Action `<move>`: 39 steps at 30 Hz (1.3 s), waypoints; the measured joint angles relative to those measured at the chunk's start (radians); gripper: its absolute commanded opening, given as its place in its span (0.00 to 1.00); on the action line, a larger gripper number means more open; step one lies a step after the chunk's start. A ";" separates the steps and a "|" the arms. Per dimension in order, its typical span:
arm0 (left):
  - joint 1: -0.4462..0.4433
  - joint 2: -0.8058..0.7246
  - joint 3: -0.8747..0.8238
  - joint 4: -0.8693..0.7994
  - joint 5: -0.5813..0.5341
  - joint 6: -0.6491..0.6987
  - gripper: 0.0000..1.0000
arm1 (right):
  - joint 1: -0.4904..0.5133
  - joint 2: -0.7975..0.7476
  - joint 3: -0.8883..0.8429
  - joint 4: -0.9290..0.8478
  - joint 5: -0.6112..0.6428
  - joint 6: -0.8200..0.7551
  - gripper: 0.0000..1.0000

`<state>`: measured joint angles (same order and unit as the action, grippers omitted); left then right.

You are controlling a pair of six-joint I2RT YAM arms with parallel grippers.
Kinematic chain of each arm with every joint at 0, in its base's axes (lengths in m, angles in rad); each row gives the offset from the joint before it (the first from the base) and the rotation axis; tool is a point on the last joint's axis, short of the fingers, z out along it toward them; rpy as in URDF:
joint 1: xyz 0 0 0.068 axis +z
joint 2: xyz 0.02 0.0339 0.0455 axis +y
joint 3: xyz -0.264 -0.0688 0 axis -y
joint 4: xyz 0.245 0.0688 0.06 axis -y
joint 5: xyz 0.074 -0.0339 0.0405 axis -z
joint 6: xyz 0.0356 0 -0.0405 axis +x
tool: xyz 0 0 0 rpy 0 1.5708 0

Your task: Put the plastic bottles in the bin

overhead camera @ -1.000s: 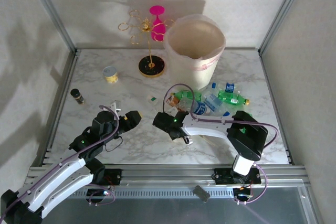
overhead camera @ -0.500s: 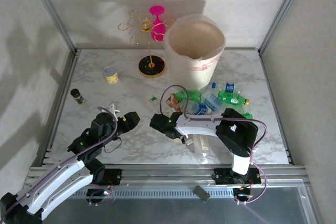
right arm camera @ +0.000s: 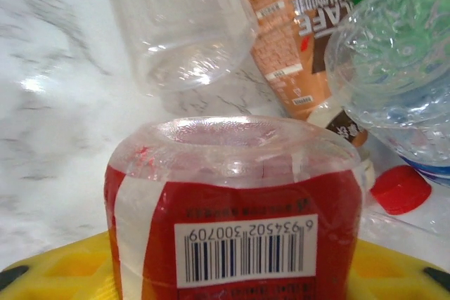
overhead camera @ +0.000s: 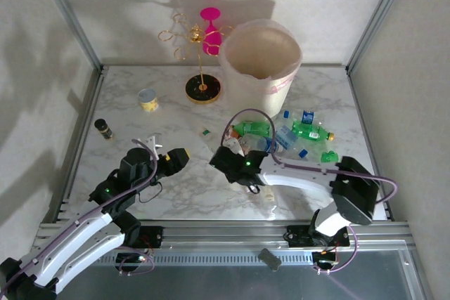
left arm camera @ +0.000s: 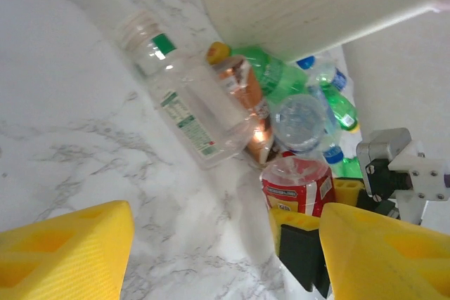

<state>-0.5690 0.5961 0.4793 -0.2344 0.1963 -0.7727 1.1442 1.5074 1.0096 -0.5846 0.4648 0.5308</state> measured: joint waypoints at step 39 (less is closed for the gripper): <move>-0.012 0.517 0.674 0.054 0.092 0.319 0.67 | -0.730 -0.036 0.671 0.214 -0.669 -0.131 0.48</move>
<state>-0.5812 1.1126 1.1530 -0.1802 0.2882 -0.4534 0.4141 1.4715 1.6806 -0.3710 -0.2039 0.4000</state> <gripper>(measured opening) 0.674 0.488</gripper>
